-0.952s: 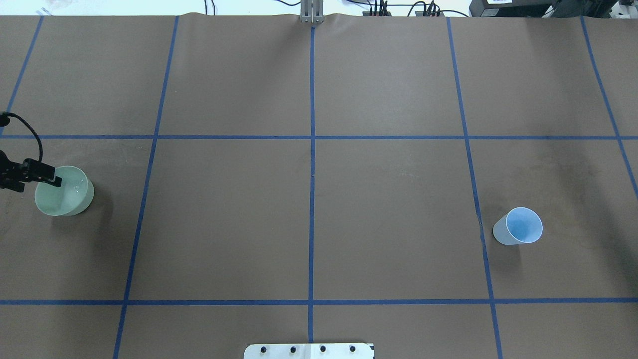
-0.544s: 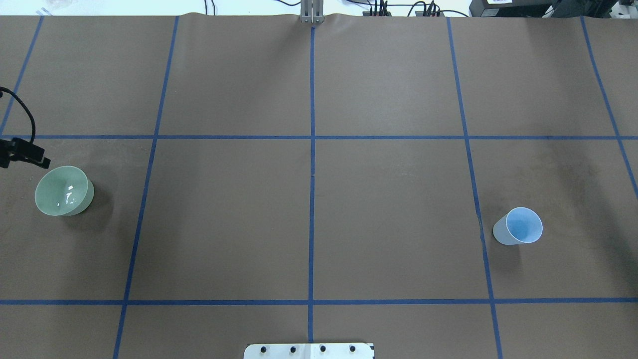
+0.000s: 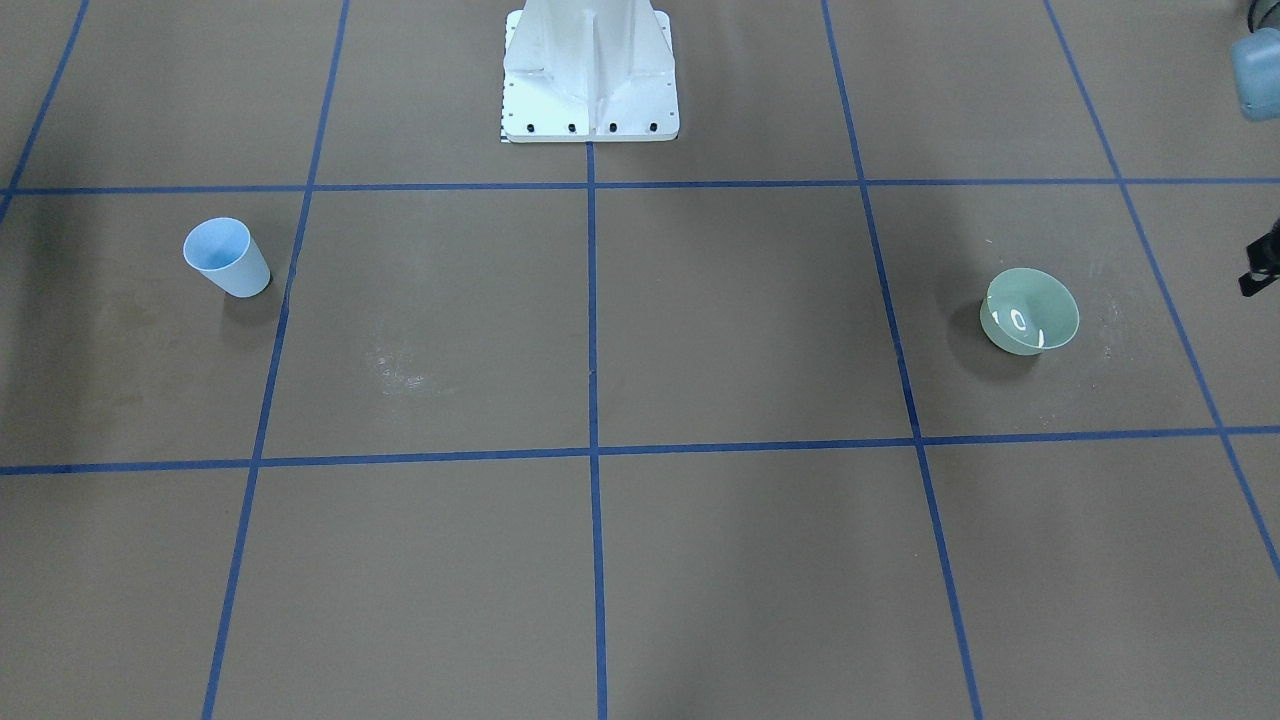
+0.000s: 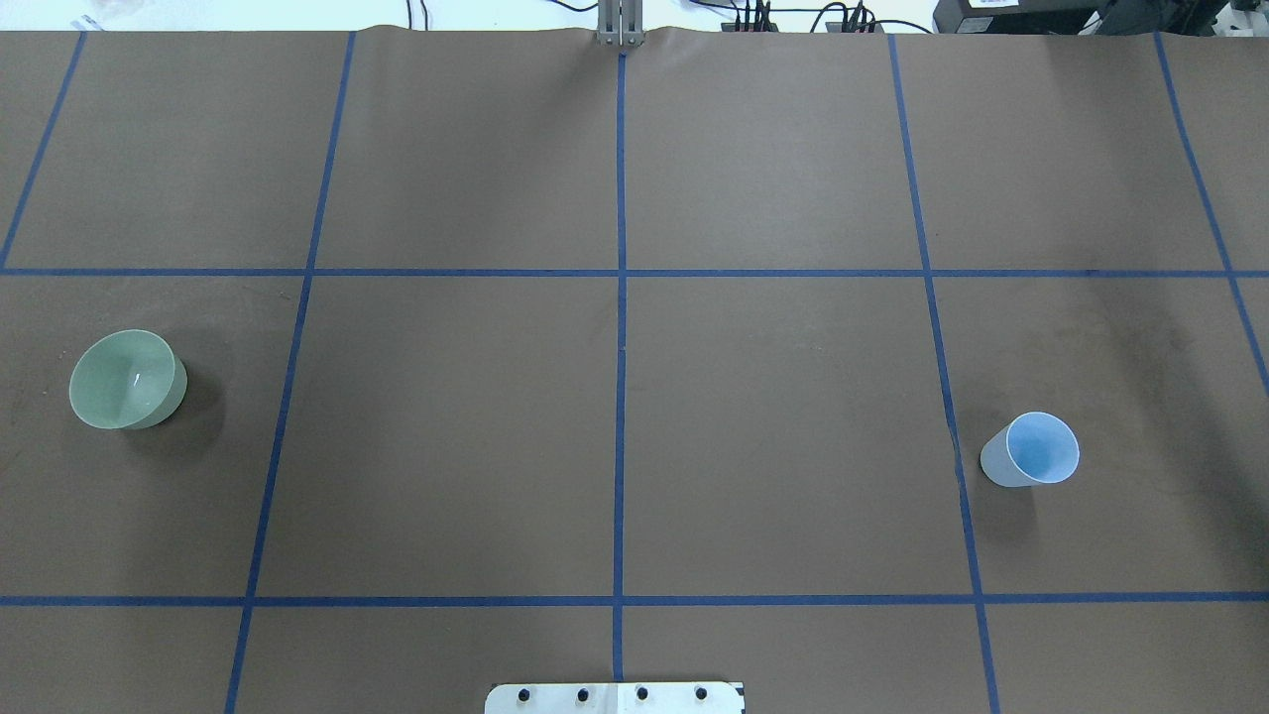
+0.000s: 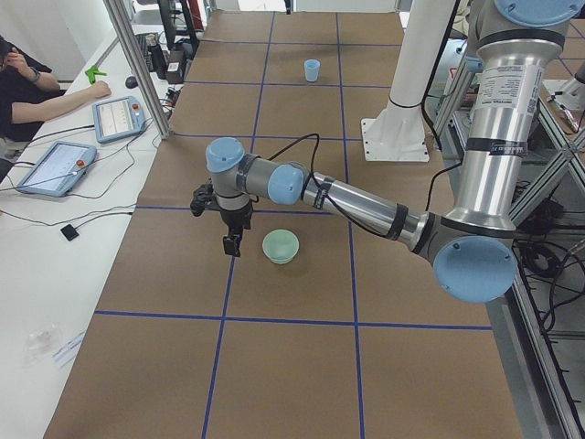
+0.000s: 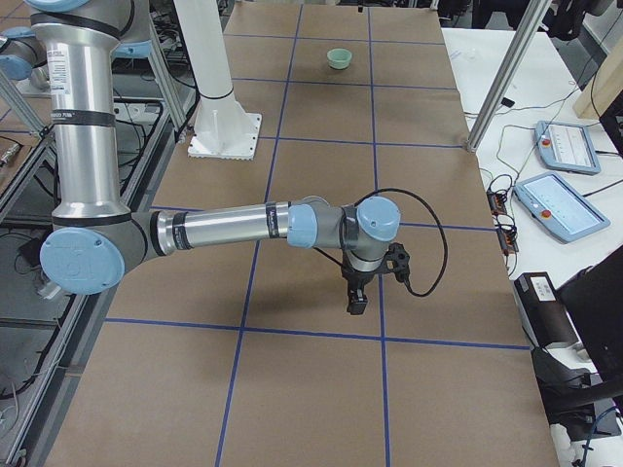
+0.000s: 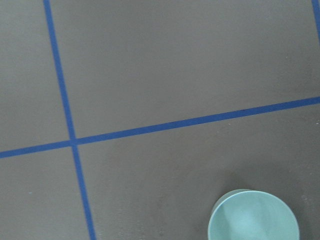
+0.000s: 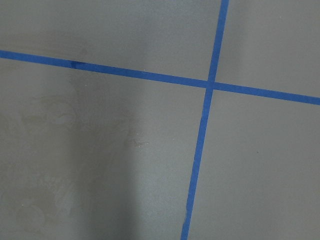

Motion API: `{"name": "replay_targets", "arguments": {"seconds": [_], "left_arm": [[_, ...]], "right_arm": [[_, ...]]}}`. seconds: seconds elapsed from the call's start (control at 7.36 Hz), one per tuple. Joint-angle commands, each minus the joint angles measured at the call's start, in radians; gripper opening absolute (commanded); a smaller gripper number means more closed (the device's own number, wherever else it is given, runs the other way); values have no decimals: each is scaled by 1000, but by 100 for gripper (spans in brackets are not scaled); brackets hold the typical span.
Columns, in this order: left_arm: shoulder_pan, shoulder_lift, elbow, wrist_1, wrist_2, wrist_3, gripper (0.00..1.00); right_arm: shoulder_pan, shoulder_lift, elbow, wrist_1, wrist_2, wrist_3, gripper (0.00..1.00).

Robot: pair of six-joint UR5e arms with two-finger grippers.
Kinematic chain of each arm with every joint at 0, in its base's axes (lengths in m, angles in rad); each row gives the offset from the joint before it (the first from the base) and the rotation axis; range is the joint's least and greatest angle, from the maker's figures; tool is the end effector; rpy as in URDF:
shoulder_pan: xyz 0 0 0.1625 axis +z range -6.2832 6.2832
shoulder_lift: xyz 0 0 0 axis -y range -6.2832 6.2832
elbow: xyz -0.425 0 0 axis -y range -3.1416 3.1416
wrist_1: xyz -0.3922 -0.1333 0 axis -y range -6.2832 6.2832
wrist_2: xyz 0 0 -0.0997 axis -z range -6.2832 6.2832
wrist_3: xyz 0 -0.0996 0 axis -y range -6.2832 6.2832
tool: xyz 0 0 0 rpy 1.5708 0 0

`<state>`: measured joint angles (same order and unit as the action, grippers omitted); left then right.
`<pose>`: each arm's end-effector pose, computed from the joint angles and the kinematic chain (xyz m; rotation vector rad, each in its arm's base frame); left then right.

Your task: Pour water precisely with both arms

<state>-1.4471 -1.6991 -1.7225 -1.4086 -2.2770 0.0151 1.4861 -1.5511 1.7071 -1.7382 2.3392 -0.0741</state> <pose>-0.0016 -0.5436 0.5392 0.0745 0.7114 0.1744 0.0220 -0.4983 0.5992 -0.0149 -0.7691 -0.1465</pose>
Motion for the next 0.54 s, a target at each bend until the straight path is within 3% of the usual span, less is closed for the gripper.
{"name": "replay_targets", "arguments": {"seconds": [0.0,0.14,0.41], "left_arm": [[-64,15,72,5,-6,86,100],[-65,25,73,-13,-3,82,100],[-65,96,86,-192,7,74,100]], "right_arm": [[19,8,3,2,14,19,100],[19,20,2,2,14,81,100],[19,10,8,76,43,114,100]]}}
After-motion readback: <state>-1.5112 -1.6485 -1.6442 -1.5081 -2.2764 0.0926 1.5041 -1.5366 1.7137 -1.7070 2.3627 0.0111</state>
